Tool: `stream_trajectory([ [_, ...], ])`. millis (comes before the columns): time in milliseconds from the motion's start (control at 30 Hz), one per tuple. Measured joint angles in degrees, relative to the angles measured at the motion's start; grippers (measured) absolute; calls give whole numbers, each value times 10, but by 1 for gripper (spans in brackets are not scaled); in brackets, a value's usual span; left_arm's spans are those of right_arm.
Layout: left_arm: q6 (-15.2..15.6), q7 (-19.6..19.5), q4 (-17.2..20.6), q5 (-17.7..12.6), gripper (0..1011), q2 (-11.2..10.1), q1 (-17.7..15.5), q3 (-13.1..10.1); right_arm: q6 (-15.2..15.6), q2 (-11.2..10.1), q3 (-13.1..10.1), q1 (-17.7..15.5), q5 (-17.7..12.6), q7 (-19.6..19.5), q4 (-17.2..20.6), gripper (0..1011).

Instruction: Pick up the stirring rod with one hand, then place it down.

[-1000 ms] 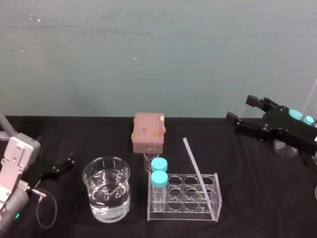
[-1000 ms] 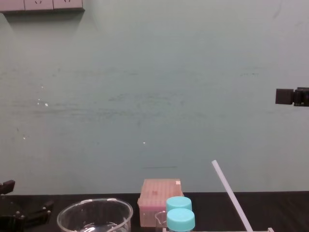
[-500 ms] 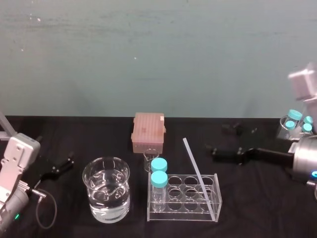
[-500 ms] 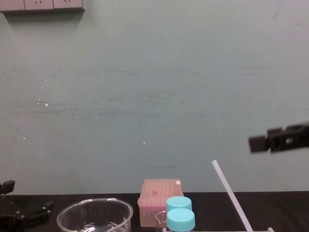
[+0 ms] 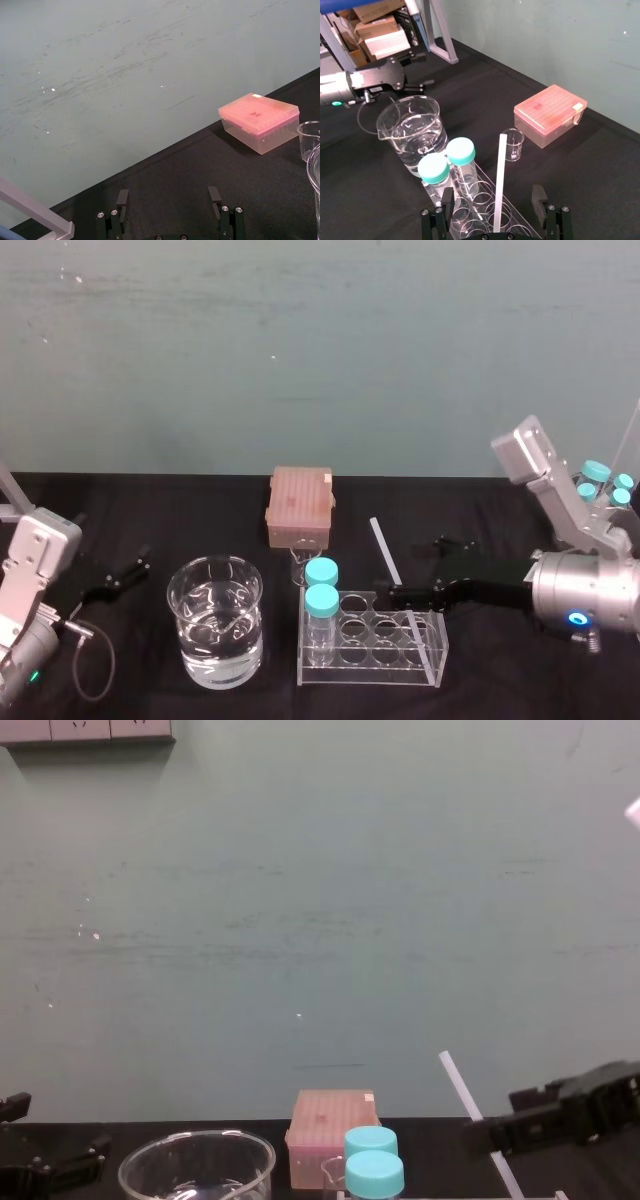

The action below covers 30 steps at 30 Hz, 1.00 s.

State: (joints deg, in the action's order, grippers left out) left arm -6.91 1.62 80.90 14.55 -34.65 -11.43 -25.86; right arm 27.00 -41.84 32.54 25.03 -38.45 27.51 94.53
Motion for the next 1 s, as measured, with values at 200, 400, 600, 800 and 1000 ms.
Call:
stream_trajectory([
  [200, 0, 0, 0, 0, 1005, 0, 0, 0, -13, 21, 8, 2, 14, -8, -23, 1002],
  [400, 0, 0, 0, 0, 1005, 0, 0, 0, -28, 30, 8, -1, 23, -8, -31, 1002],
  [600, 0, 0, 0, 0, 1004, 0, 0, 0, -38, 35, 5, -4, 30, -5, -34, 1002],
  [800, 0, 0, 0, 0, 1005, 0, 0, 0, -52, 41, -1, -10, 39, -8, -36, 1002],
  [1000, 0, 0, 0, 0, 1005, 0, 0, 0, -61, 47, -8, -14, 45, -10, -37, 1002],
])
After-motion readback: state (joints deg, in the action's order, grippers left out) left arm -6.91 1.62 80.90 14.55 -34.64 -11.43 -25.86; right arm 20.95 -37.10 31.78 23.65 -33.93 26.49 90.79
